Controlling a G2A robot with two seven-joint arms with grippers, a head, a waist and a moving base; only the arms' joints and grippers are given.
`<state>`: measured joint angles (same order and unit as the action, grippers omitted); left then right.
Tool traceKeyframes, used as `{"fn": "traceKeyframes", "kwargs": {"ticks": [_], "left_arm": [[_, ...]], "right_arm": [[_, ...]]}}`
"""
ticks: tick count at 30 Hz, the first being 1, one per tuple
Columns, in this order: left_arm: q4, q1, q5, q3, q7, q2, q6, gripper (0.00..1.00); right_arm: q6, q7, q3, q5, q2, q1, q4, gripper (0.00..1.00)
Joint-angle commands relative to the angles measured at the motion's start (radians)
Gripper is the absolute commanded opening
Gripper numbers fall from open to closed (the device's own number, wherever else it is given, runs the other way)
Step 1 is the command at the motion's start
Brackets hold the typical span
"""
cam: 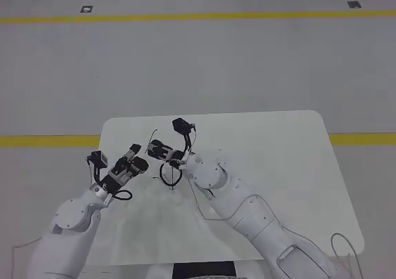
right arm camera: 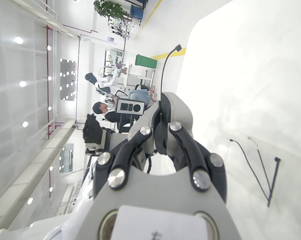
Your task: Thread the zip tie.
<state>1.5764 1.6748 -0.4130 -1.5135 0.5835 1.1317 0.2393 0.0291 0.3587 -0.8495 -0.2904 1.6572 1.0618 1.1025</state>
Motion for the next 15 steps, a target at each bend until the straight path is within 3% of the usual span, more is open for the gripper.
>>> {"fn": "traceKeyframes", "kwargs": {"ticks": [1,6,8,10,15], "left_arm": [[-0.003,-0.002,0.001,0.002,-0.002,0.0,0.001,0.29],[-0.007,-0.004,0.009,0.006,-0.003,-0.002,0.004,0.14],[-0.008,-0.004,0.015,0.009,-0.001,-0.002,0.004,0.15],[-0.008,-0.004,0.016,0.011,0.0,-0.003,0.003,0.08],[-0.008,-0.002,0.026,0.017,-0.004,-0.004,0.002,0.12]], "right_arm": [[-0.004,-0.013,0.004,-0.01,0.001,0.003,0.004,0.0],[-0.016,-0.027,0.007,-0.034,0.0,0.007,0.013,0.0],[-0.018,-0.025,0.007,-0.039,-0.001,0.009,0.018,0.0],[-0.02,-0.025,0.007,-0.044,-0.002,0.01,0.022,0.0],[-0.021,-0.024,0.006,-0.05,-0.003,0.014,0.029,0.0]]}}
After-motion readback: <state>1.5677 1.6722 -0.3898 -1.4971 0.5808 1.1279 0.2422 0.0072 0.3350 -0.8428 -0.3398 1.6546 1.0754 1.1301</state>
